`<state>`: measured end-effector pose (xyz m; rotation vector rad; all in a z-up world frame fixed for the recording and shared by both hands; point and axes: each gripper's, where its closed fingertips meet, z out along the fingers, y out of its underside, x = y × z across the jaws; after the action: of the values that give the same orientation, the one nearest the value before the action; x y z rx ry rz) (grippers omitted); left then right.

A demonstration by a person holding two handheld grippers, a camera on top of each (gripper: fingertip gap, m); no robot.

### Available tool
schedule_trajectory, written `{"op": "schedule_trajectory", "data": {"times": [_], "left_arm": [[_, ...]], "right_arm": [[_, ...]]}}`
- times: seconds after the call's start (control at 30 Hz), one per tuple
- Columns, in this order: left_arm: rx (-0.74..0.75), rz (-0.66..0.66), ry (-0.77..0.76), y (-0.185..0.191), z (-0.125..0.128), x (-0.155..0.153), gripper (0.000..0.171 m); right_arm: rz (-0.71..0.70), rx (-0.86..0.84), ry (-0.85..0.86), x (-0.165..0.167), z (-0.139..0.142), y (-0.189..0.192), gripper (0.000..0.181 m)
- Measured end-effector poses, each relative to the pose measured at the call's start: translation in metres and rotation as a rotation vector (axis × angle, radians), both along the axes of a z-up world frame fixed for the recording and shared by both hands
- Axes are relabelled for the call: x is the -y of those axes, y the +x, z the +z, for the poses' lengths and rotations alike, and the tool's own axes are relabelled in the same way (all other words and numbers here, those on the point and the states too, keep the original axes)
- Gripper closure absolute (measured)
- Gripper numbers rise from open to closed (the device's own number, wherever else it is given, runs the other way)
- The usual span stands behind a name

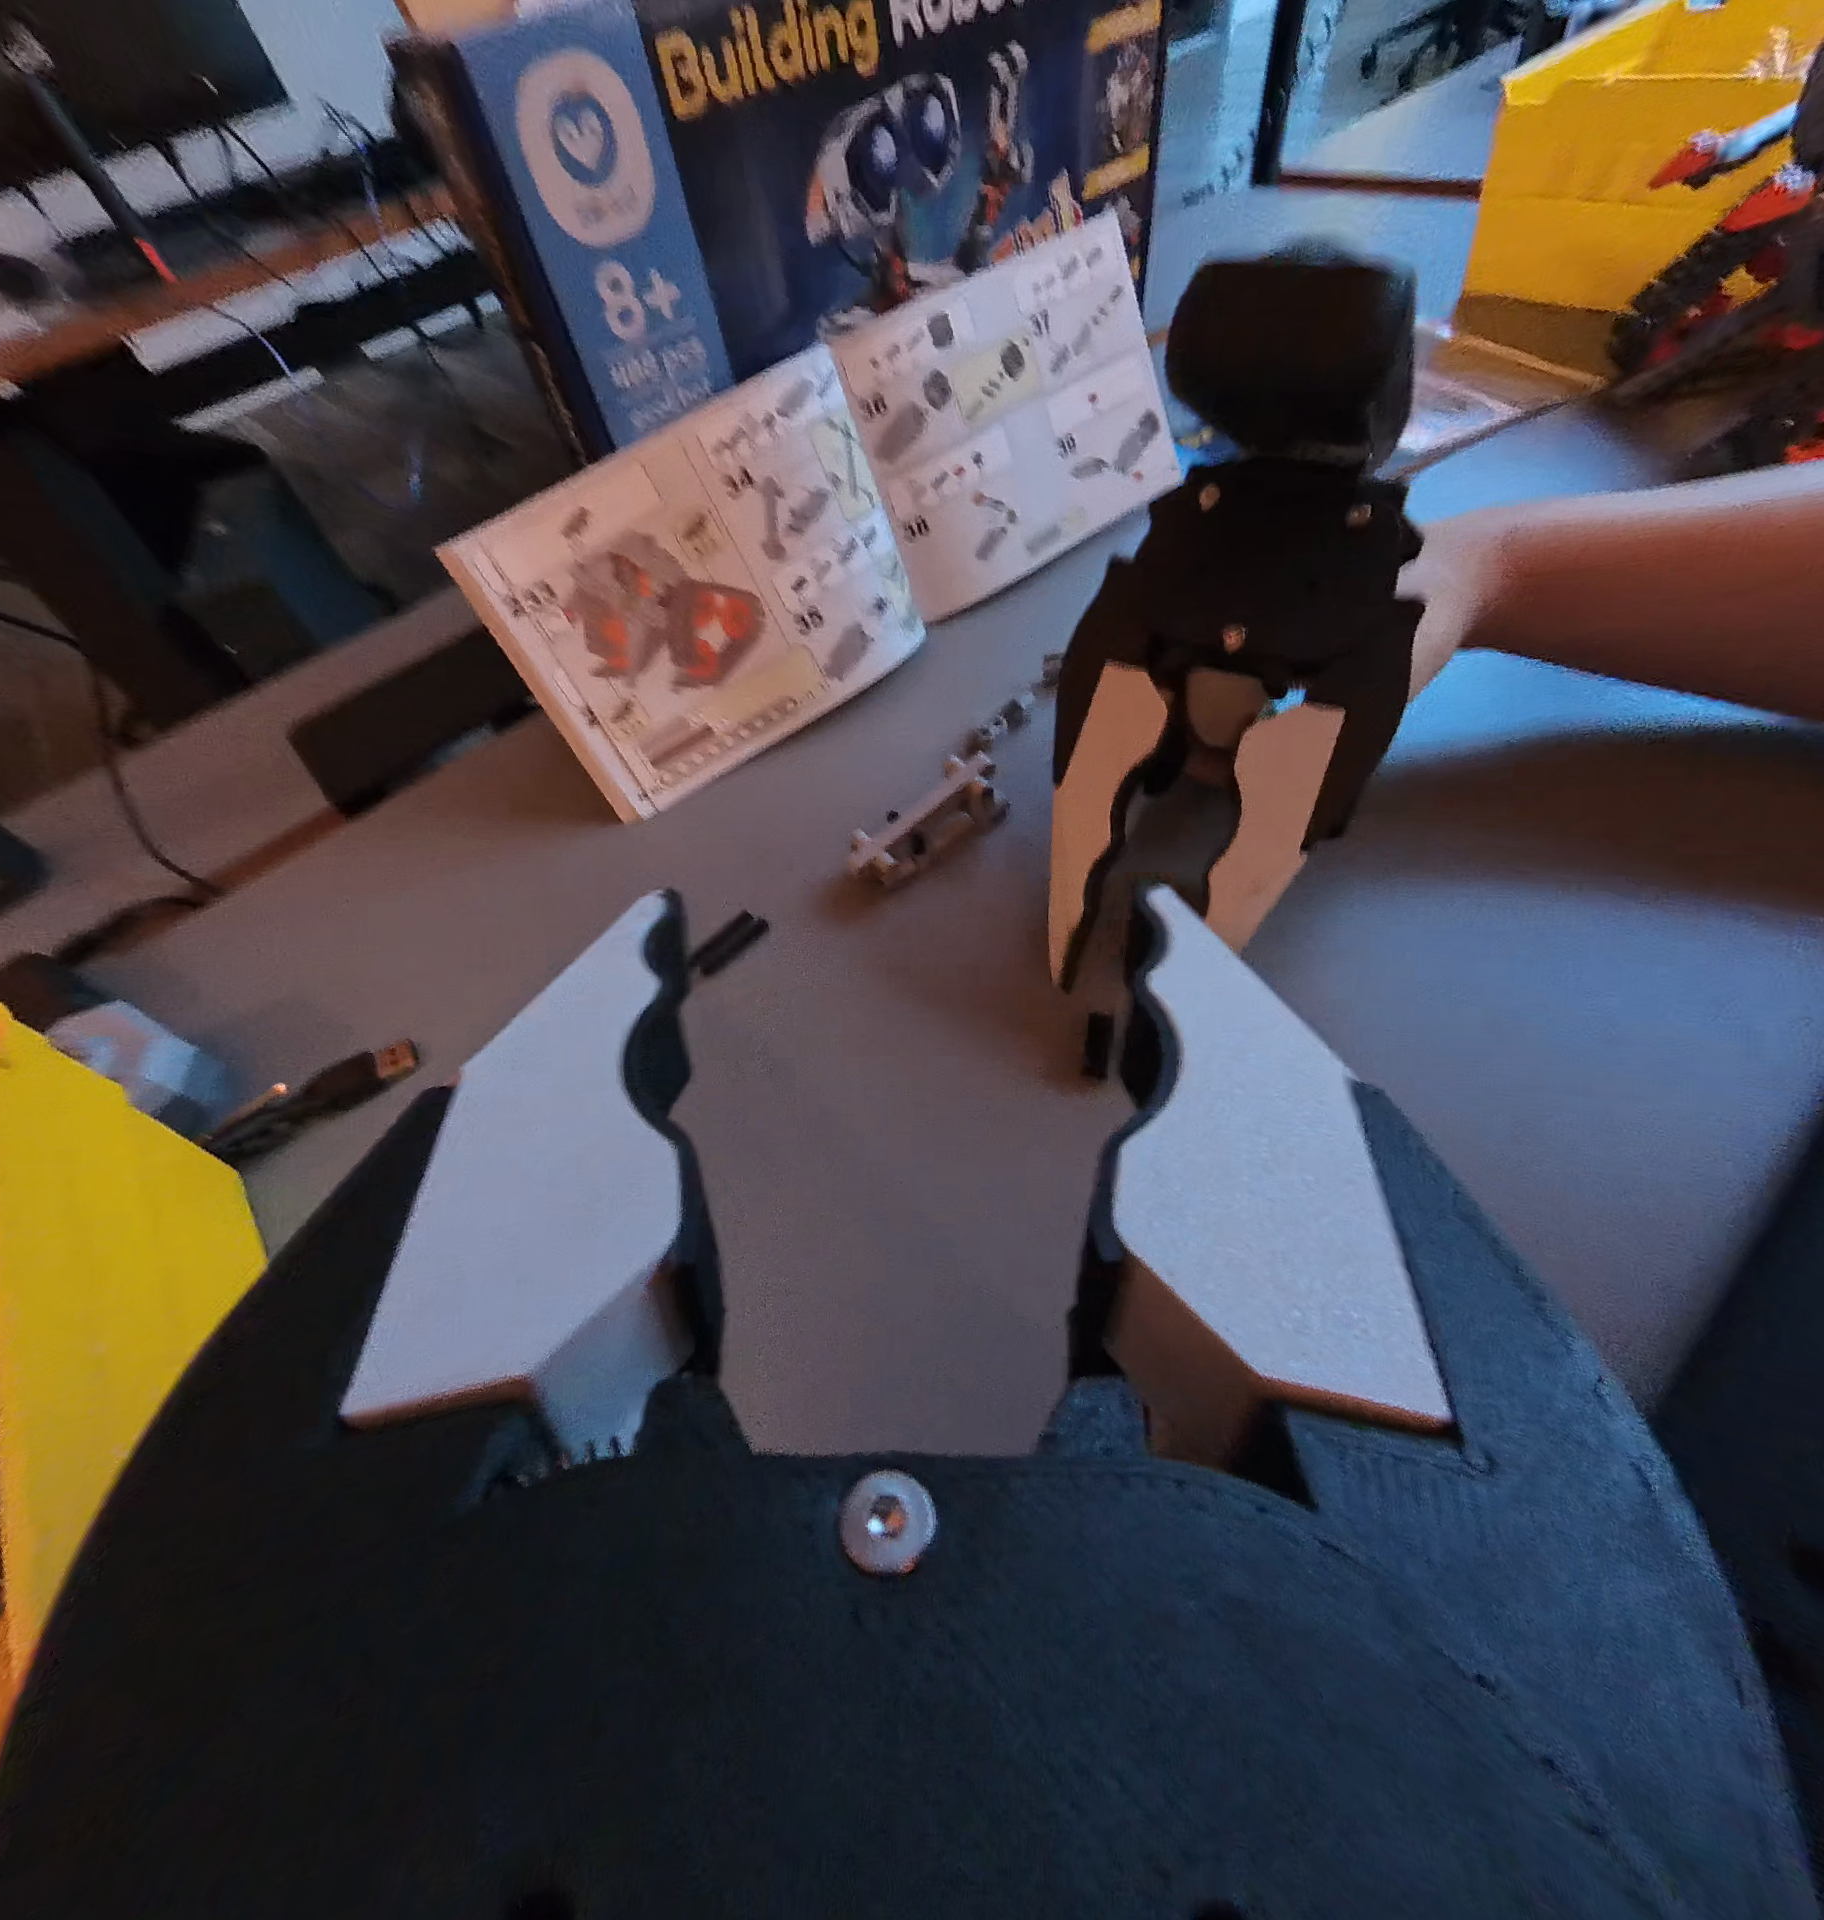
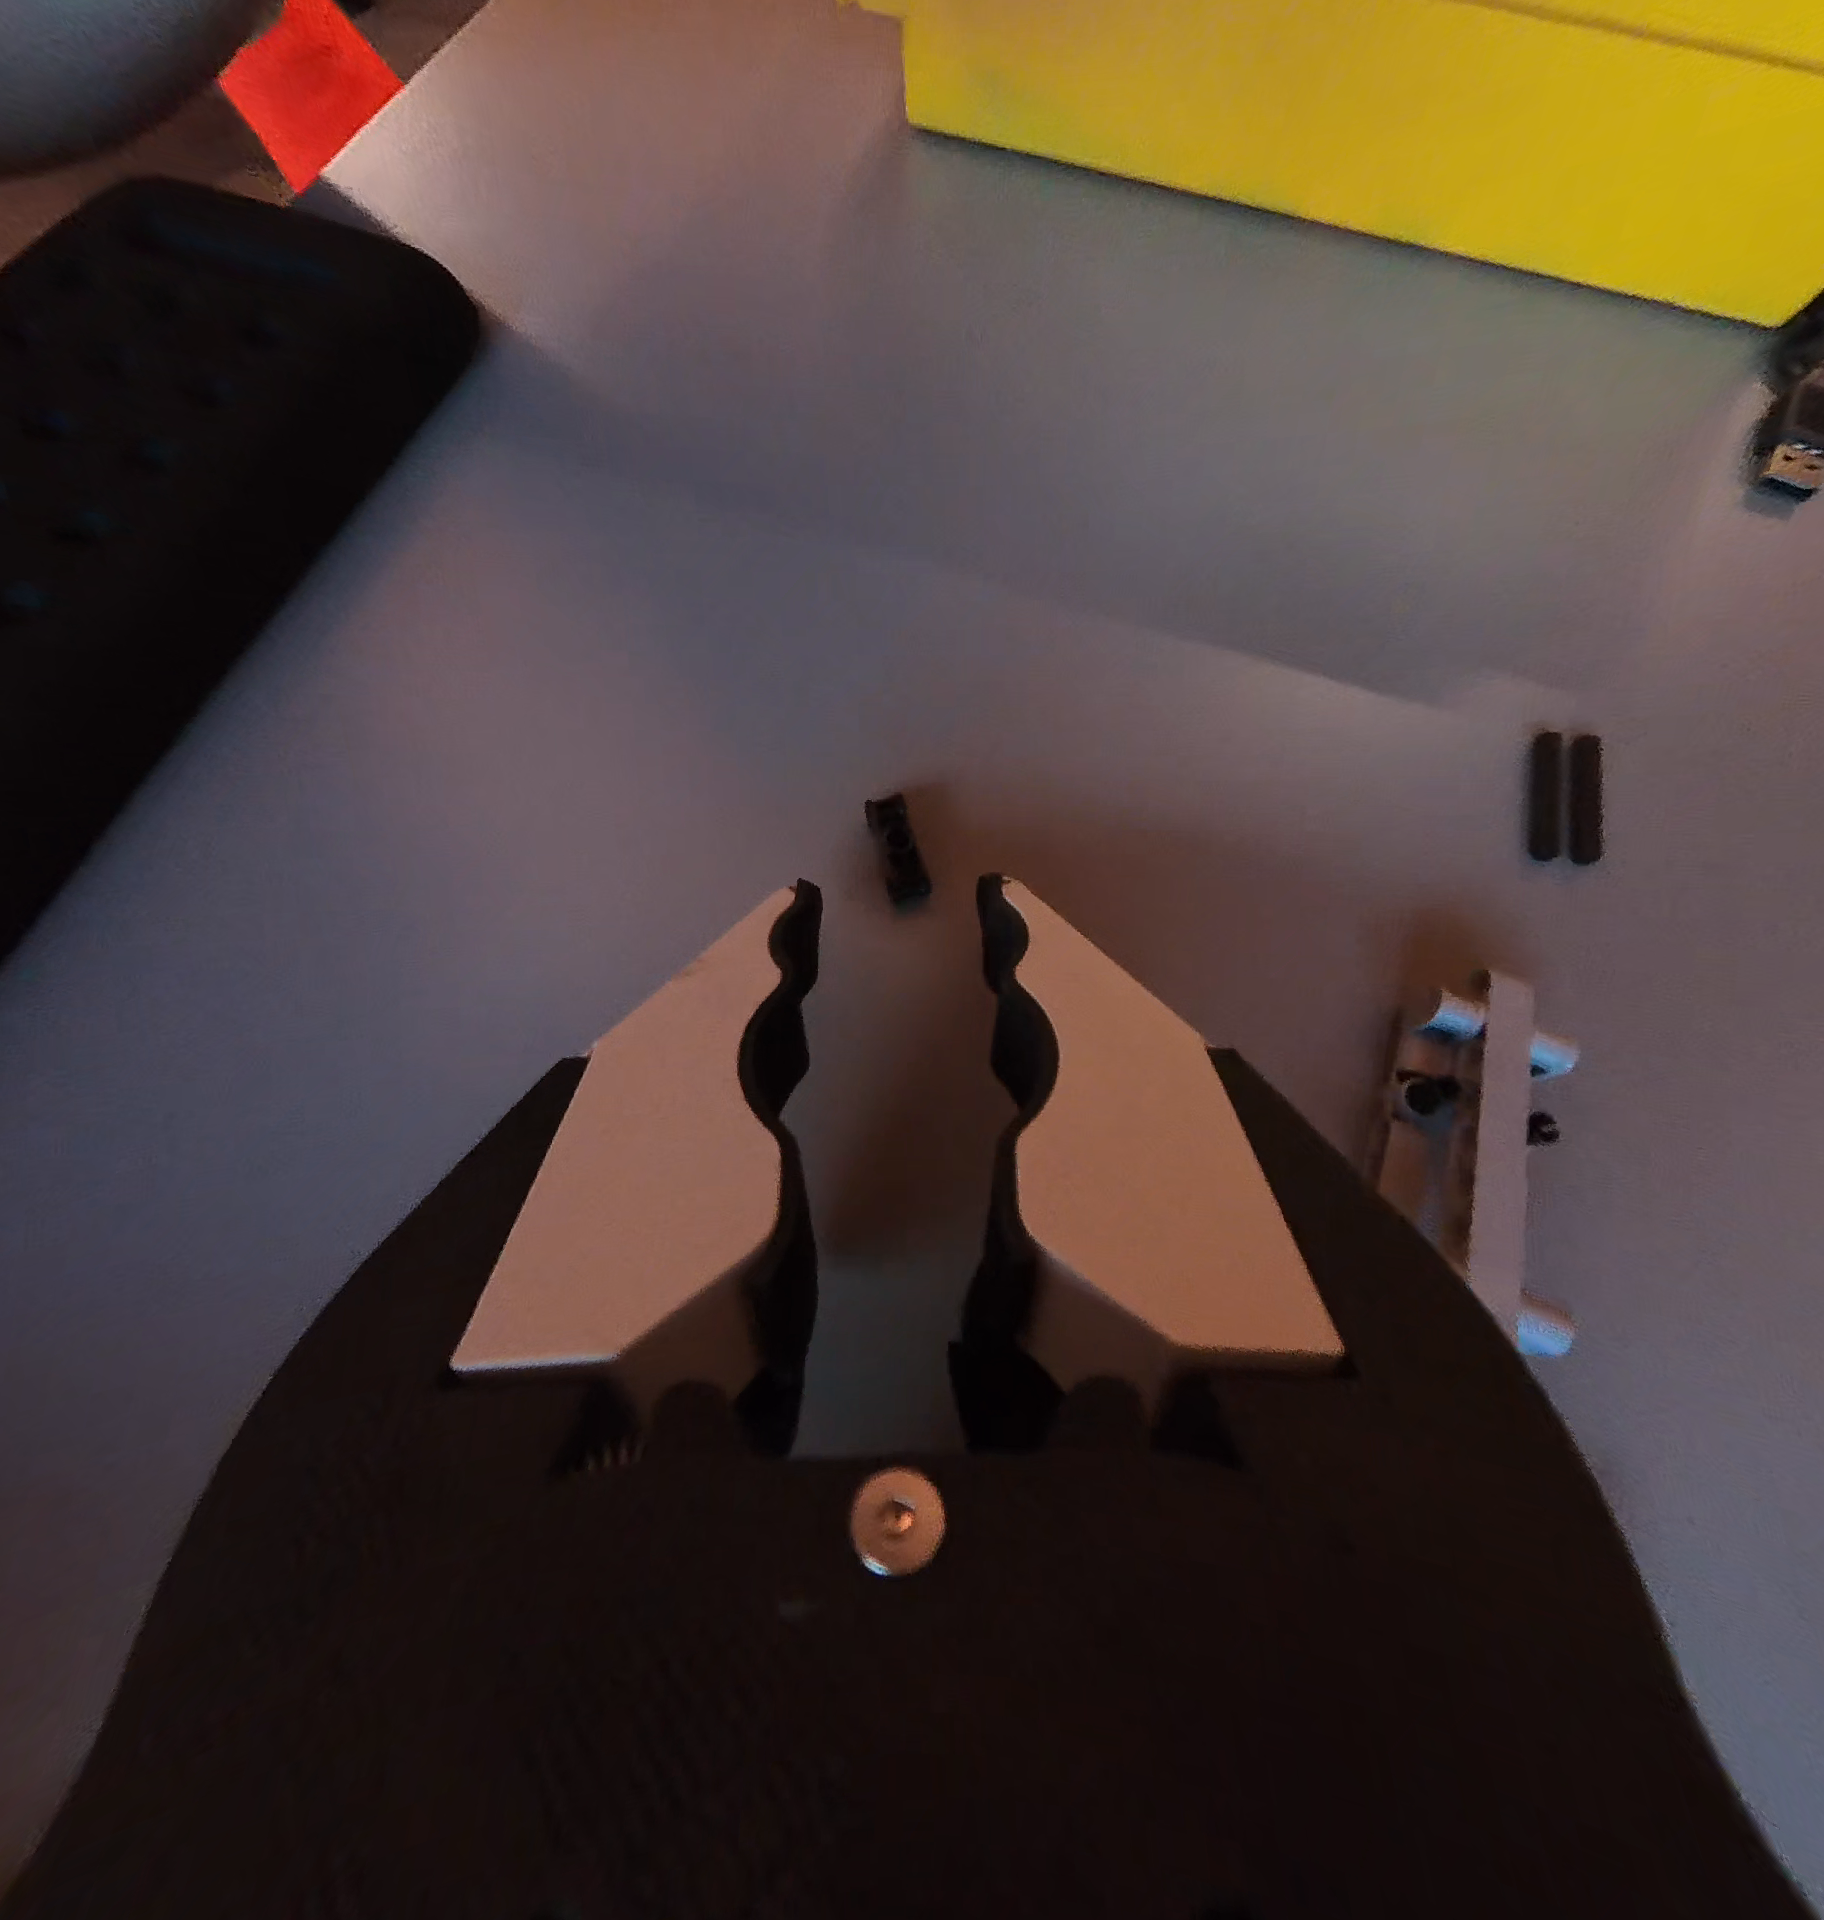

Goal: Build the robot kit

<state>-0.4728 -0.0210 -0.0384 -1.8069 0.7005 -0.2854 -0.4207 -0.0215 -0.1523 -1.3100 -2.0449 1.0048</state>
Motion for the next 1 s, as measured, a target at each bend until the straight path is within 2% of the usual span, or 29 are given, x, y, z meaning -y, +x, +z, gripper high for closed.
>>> {"op": "schedule_trajectory", "data": {"times": [0.07,0.1,0.13,0.2,0.27,0.33,0.4,0.47,0.57,0.63,0.7,0.77,0.83,0.9,1.0], "left_arm": [[0.051,0.014,0.084,0.006,0.015,-0.007,0.056],[0.082,0.012,0.146,0.010,0.025,-0.010,0.049],[0.113,0.013,0.215,0.012,0.036,-0.013,0.049],[0.152,0.010,0.357,0.016,0.058,-0.018,0.049],[0.138,0.013,0.428,0.017,0.071,-0.030,0.052],[0.130,-0.010,0.398,0.022,0.081,-0.046,0.053],[0.154,-0.107,0.344,0.035,0.095,-0.055,0.067],[0.172,-0.196,0.323,0.046,0.111,-0.064,0.074],[0.235,-0.241,0.331,0.048,0.125,-0.087,0.090],[0.318,-0.309,0.277,0.055,0.113,-0.096,0.097],[0.344,-0.409,0.172,0.066,0.077,-0.094,0.104],[0.341,-0.495,0.124,0.079,0.044,-0.086,0.124],[0.317,-0.554,0.105,0.092,0.016,-0.077,0.140],[0.308,-0.582,0.091,0.105,-0.003,-0.069,0.151],[0.337,-0.605,0.048,0.123,-0.015,-0.059,0.154]], "right_arm": [[0.005,0.025,-0.007,0.000,-0.003,-0.004,0.155],[0.005,0.037,-0.003,0.000,-0.005,-0.005,0.163],[0.013,0.054,0.008,0.002,-0.008,-0.004,0.170],[0.013,0.047,0.022,0.003,-0.008,-0.004,0.173],[0.003,0.040,0.035,0.002,-0.007,-0.005,0.173],[-0.002,0.022,0.043,0.003,-0.005,-0.002,0.174],[-0.038,-0.002,0.057,-0.006,0.001,0.005,0.174],[-0.124,-0.029,0.086,-0.026,0.012,0.019,0.174],[-0.306,-0.137,0.127,-0.063,0.048,0.047,0.174],[-0.440,-0.206,0.176,-0.082,0.077,0.071,0.174],[-0.544,-0.284,0.230,-0.091,0.104,0.093,0.174],[-0.610,-0.338,0.250,-0.089,0.118,0.109,0.174],[-0.653,-0.380,0.264,-0.085,0.118,0.116,0.174],[-0.650,-0.383,0.283,-0.081,0.105,0.113,0.174],[-0.580,-0.288,0.375,-0.072,0.074,0.101,0.174]]}}
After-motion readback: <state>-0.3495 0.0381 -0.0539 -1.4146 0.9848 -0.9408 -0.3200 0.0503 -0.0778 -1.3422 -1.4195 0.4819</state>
